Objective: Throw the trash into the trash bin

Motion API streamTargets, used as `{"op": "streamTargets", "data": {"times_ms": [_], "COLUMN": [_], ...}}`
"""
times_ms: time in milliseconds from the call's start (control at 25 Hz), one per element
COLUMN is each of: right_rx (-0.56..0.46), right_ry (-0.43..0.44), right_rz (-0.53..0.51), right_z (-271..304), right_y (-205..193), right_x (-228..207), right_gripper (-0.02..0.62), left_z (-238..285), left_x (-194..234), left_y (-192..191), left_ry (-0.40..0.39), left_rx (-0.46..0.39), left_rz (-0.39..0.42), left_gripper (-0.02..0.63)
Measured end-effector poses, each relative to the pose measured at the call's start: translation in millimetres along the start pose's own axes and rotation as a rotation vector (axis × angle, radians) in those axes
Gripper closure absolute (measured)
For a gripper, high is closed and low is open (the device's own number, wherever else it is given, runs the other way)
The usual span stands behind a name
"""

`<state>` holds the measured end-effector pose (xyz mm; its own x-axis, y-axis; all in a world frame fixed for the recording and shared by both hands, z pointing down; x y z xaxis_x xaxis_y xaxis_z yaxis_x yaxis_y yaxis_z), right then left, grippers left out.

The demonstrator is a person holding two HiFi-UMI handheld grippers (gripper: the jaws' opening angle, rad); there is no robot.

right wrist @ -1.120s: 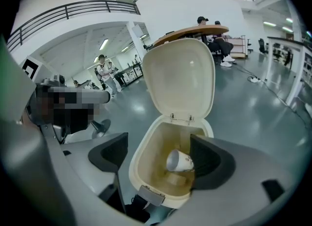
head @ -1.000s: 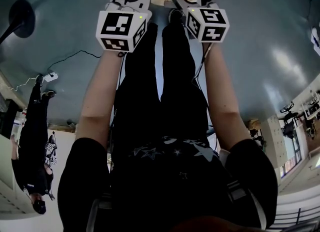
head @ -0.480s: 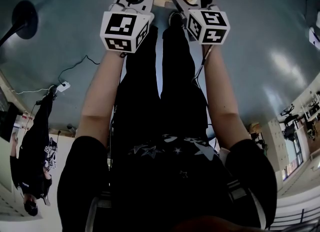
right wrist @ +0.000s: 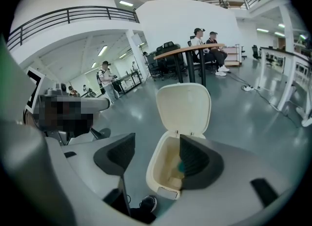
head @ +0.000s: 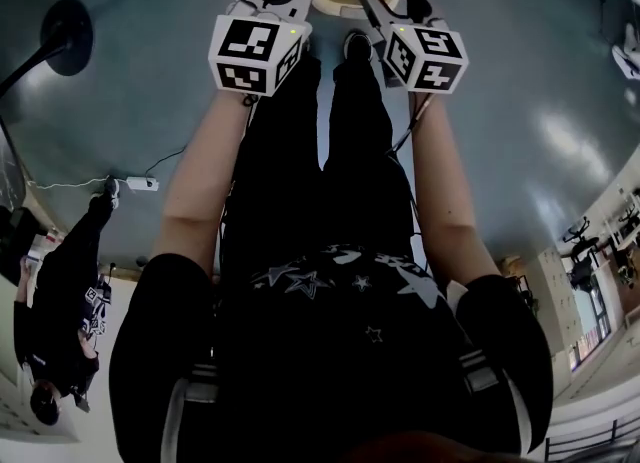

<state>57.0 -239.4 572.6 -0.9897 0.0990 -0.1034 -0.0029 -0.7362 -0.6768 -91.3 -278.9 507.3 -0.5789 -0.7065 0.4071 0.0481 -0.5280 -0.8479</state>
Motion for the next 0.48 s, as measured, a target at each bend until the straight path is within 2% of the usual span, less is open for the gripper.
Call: {"op": "streamTargets", "data": {"times_ms": [280, 480], "right_rx": [-0.042, -0.066], "right_ry": [-0.022, -0.042], "right_rz": [0.0, -0.006], "right_z": [-35, -67], "right_y": [35, 51], "right_x": [18, 27], "right_gripper": [0.338, 0.381], "left_z": [-26, -46], "left_x": [1, -8], "left_y": [48, 68], "left_ry": [-0.008, -0.017], "left_rx": [-0.033, -0.054], "left_rz": [0.056, 0.061], "left_gripper": [0.597, 0.597]}}
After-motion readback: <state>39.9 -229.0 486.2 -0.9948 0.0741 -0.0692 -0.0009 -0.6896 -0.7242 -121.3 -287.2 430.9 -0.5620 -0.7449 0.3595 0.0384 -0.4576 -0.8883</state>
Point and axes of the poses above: the fingertips, and each gripper's own axes: z forward along the fingers, x to its left, y out of its top, the point moved 4 cm from there along -z, backward along the fingers, and after that the axes turned 14 degrees about -y, right-handed, at the moved point
